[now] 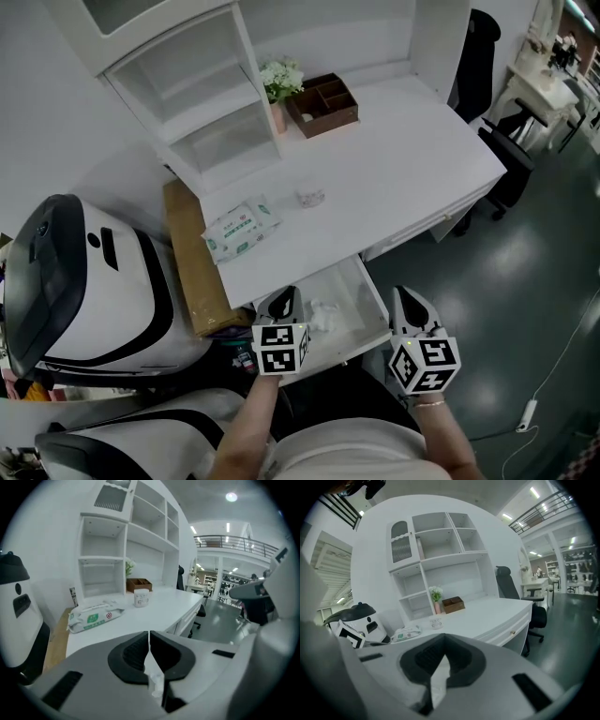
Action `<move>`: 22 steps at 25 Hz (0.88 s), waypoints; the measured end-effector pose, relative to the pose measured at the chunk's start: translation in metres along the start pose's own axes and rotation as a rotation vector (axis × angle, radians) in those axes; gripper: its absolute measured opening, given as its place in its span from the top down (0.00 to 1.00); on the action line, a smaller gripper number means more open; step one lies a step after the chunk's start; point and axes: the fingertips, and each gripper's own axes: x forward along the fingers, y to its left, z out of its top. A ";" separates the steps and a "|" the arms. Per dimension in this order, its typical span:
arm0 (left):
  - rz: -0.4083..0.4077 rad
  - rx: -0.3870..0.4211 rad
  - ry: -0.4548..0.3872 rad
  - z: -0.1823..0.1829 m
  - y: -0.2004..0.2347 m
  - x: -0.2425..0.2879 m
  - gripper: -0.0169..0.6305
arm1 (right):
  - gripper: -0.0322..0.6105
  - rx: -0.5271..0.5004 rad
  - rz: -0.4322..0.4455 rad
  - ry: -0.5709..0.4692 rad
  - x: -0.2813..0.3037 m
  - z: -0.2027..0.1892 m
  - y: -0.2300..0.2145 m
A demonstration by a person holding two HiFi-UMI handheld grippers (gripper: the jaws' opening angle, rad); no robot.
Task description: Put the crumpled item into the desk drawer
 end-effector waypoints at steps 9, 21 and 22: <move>0.001 -0.052 -0.157 0.032 0.010 -0.056 0.98 | 0.95 -0.006 0.048 -0.034 -0.008 0.007 0.023; 0.022 -0.068 -0.243 0.041 0.023 -0.103 0.98 | 0.95 -0.057 0.083 -0.043 -0.022 0.010 0.047; 0.022 -0.071 -0.245 0.040 0.024 -0.105 0.98 | 0.95 -0.055 0.086 -0.045 -0.023 0.011 0.048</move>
